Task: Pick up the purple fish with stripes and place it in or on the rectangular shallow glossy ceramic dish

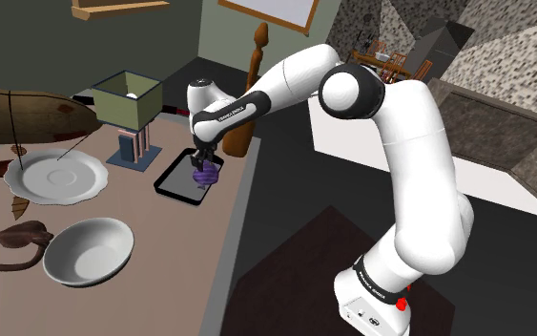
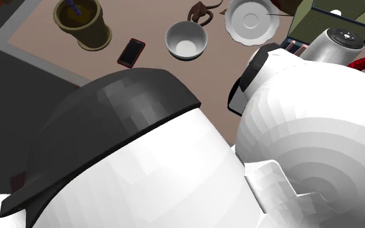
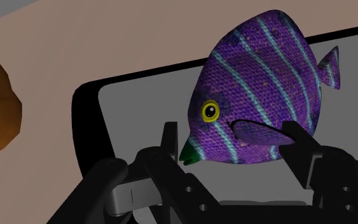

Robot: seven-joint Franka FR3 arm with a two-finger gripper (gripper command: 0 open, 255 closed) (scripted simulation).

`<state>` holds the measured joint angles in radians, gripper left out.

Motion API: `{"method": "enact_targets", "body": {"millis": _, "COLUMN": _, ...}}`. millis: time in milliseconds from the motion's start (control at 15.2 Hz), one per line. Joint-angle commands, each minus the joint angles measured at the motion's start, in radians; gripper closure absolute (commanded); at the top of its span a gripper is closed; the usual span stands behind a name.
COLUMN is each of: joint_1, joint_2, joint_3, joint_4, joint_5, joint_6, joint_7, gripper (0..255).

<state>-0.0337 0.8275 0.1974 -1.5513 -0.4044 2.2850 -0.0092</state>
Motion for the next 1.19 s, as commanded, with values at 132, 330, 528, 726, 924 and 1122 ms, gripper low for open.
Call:
{"method": "enact_targets", "body": {"millis": 132, "joint_1": 0.0, "joint_2": 0.0, "joint_3": 0.0, "joint_4": 0.0, "joint_5": 0.0, "joint_6": 0.0, "joint_7": 0.0, "gripper": 0}}
{"method": "enact_targets", "body": {"millis": 330, "joint_1": 0.0, "joint_2": 0.0, "joint_3": 0.0, "joint_4": 0.0, "joint_5": 0.0, "joint_6": 0.0, "joint_7": 0.0, "gripper": 0}}
{"method": "enact_targets", "body": {"millis": 528, "joint_1": -0.001, "joint_2": -0.044, "joint_3": 0.011, "joint_4": -0.005, "joint_5": 0.012, "joint_6": -0.039, "joint_7": -0.006, "gripper": 0}}
{"method": "enact_targets", "body": {"millis": 726, "joint_1": -0.001, "joint_2": -0.081, "joint_3": 0.021, "joint_4": -0.005, "joint_5": 0.023, "joint_6": -0.077, "joint_7": -0.012, "gripper": 0}}
{"method": "enact_targets", "body": {"millis": 924, "joint_1": -0.001, "joint_2": -0.081, "joint_3": 0.021, "joint_4": -0.005, "joint_5": 0.023, "joint_6": -0.077, "joint_7": -0.012, "gripper": 0}}
{"method": "enact_targets", "body": {"millis": 1122, "joint_1": -0.001, "joint_2": -0.081, "joint_3": 0.021, "joint_4": -0.005, "joint_5": 0.023, "joint_6": -0.077, "joint_7": -0.012, "gripper": 0}}
